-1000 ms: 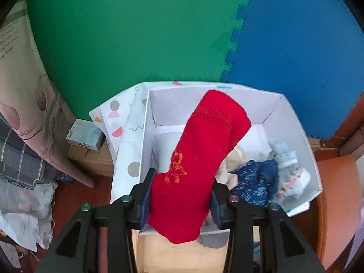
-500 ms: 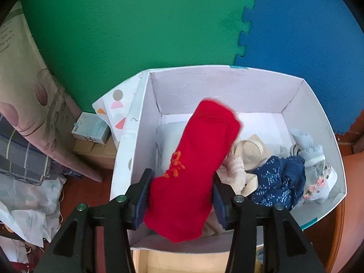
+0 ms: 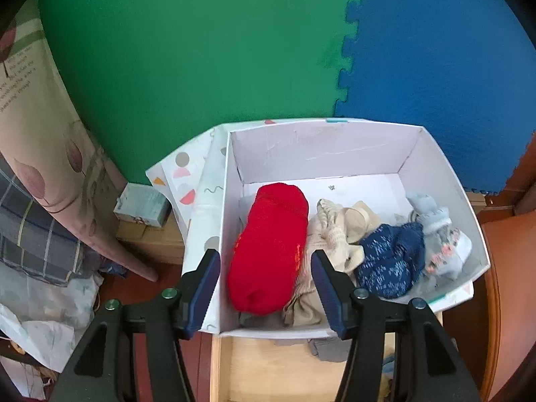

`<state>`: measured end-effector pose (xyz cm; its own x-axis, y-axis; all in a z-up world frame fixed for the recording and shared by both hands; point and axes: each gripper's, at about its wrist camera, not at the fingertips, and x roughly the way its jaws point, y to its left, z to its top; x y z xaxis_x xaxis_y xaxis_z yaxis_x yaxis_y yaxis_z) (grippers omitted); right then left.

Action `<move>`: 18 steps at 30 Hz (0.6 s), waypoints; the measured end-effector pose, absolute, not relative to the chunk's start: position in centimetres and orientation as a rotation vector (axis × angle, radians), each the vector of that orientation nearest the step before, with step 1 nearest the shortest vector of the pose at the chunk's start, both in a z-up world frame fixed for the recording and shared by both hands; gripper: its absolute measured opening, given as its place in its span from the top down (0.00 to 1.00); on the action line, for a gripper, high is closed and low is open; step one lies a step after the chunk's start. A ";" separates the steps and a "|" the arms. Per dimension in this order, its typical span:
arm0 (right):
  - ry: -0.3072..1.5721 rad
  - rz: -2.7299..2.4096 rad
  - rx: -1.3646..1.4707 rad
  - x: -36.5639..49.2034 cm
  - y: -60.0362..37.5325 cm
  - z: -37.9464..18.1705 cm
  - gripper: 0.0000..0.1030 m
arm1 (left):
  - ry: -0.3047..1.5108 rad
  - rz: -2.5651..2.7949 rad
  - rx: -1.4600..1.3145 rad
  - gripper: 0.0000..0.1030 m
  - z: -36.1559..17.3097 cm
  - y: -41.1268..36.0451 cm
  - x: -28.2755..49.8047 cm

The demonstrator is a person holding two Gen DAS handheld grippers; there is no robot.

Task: Take underwear out of drawer
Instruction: 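Return the left gripper over the drawer while the right holds the light blue sock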

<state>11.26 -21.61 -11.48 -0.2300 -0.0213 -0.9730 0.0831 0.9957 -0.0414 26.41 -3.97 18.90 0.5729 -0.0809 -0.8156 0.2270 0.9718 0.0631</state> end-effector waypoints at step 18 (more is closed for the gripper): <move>1.805 -0.100 0.045 11.4 -21.9 -11.3 0.58 | 0.948 -0.193 0.132 0.42 17.0 1.9 18.0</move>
<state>11.42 -21.94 -11.27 -0.2341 -0.0233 -0.9719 0.0847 0.9954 -0.0443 18.02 1.85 17.00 0.5683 -0.1058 -0.8160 0.2211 0.9749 0.0275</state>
